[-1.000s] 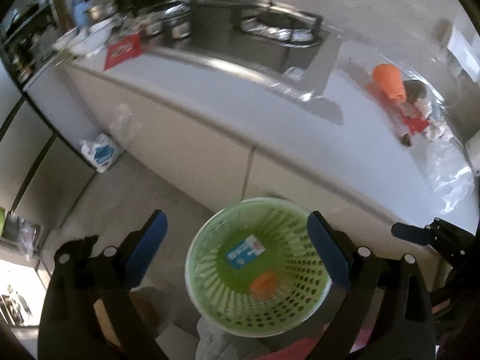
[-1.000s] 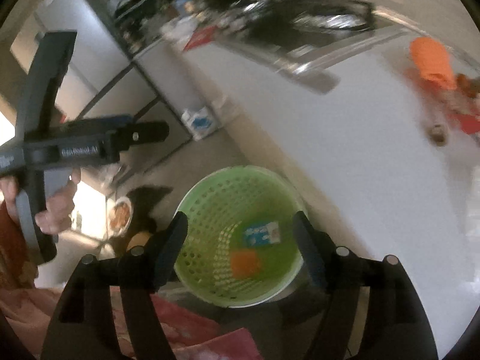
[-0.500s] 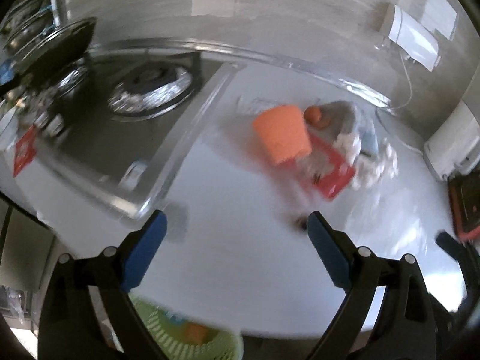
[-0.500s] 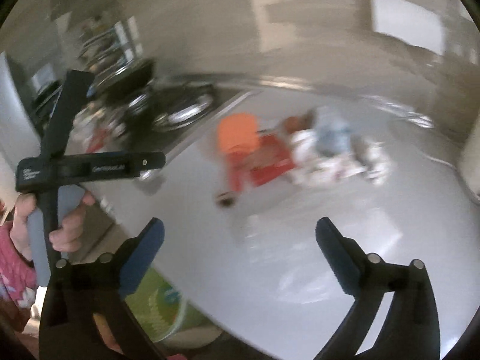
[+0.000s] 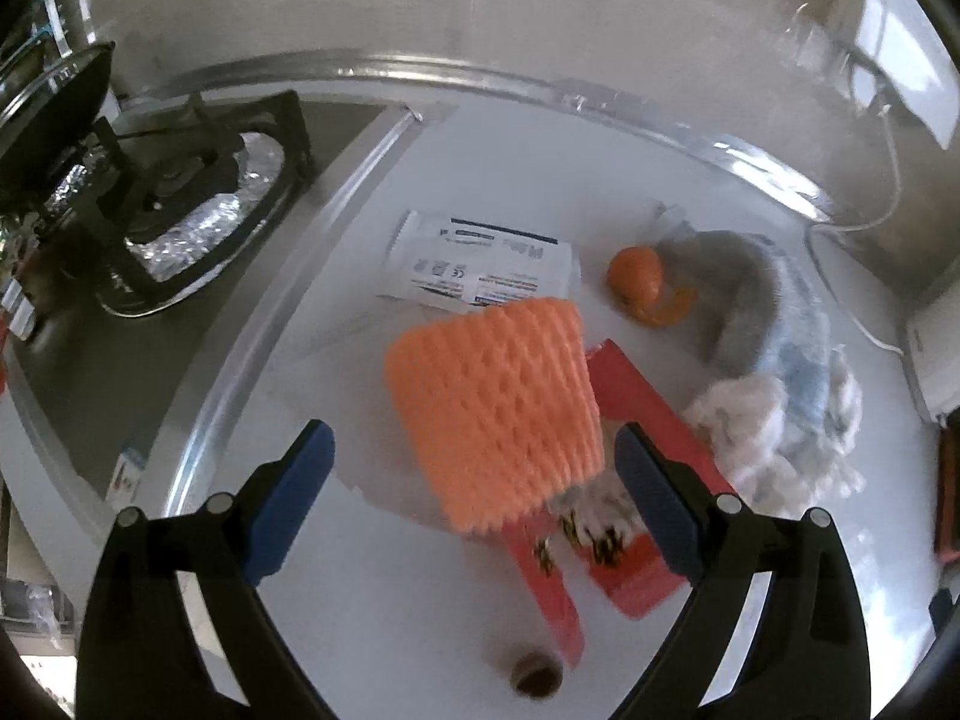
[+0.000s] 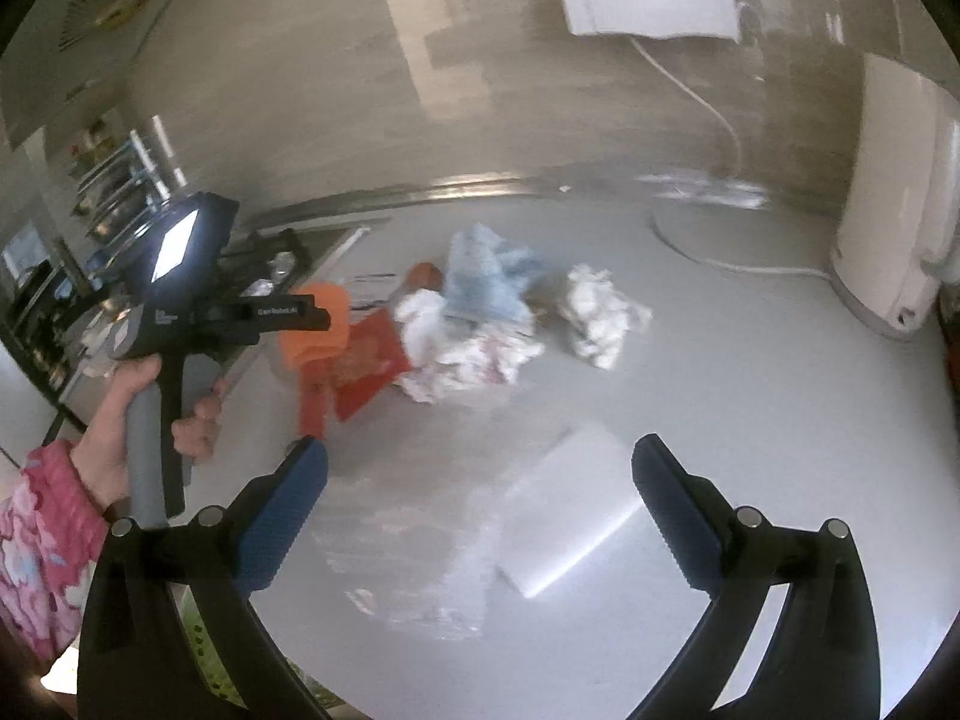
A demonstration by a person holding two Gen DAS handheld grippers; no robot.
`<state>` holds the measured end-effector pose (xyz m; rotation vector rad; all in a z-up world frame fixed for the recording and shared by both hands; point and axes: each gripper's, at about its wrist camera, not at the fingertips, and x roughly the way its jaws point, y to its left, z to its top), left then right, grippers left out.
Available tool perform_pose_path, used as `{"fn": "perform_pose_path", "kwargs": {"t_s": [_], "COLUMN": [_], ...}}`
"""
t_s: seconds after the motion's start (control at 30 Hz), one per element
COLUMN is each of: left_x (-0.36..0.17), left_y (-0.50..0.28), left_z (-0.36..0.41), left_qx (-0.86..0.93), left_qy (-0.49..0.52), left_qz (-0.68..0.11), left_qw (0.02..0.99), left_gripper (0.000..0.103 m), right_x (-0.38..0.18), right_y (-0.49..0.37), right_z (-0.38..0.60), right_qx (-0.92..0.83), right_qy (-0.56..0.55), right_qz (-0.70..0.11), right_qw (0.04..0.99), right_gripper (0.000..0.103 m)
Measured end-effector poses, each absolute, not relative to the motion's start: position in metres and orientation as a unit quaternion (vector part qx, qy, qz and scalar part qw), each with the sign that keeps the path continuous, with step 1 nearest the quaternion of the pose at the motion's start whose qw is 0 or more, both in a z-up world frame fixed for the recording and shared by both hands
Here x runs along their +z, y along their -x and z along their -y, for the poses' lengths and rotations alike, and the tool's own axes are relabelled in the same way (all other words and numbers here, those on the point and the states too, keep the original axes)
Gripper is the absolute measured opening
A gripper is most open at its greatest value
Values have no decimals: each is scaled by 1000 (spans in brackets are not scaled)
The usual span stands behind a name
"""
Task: Collect trash
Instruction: 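Grasp the second orange foam net with the left tool while the right tool grasps the blue cloth, then carry foam net and blue cloth to the green basket and release both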
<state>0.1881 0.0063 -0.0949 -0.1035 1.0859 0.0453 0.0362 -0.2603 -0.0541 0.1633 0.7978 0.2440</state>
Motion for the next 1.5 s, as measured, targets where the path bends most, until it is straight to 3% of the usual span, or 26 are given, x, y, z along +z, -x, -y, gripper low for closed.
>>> {"fn": "perform_pose_path", "kwargs": {"t_s": [0.1, 0.17, 0.27, 0.53, 0.77, 1.0, 1.07, 1.13, 1.17, 1.5], "left_x": [-100, -102, -99, -64, -36, -34, -37, -39, -41, -24], "left_y": [-195, -197, -194, -170, -118, -72, -63, -54, -49, -5], "left_z": [-4, -3, -3, -4, -6, -27, -37, -46, -53, -104], "left_qx": [18, 15, 5, -19, -40, -38, -33, -23, -19, 21], "left_qy": [47, 49, 49, 55, 25, 22, 26, 27, 30, 49], "left_qz": [-522, -522, -516, -473, -454, -456, -462, -464, -467, -455], "left_qw": [851, 852, 855, 879, 890, 889, 886, 885, 884, 889], "left_gripper": [64, 41, 23, 19, 19, 19, 19, 19, 19, 19], "right_x": [-62, -66, -68, -58, -43, -75, -87, -96, -99, -5], "right_y": [-38, -39, -43, -72, -159, -241, -254, -262, -265, -240], "right_z": [268, 270, 271, 273, 241, 200, 195, 193, 194, 203], "right_qx": [109, 107, 103, 125, 160, 151, 147, 157, 163, 172], "right_qy": [-86, -88, -84, -68, -24, 22, 29, 22, 9, -16], "right_qz": [-394, -397, -398, -380, -375, -448, -473, -496, -507, -419], "right_qw": [908, 907, 908, 914, 913, 881, 868, 854, 846, 891], "right_gripper": [101, 101, 101, 101, 96, 66, 49, 15, 10, 9]}}
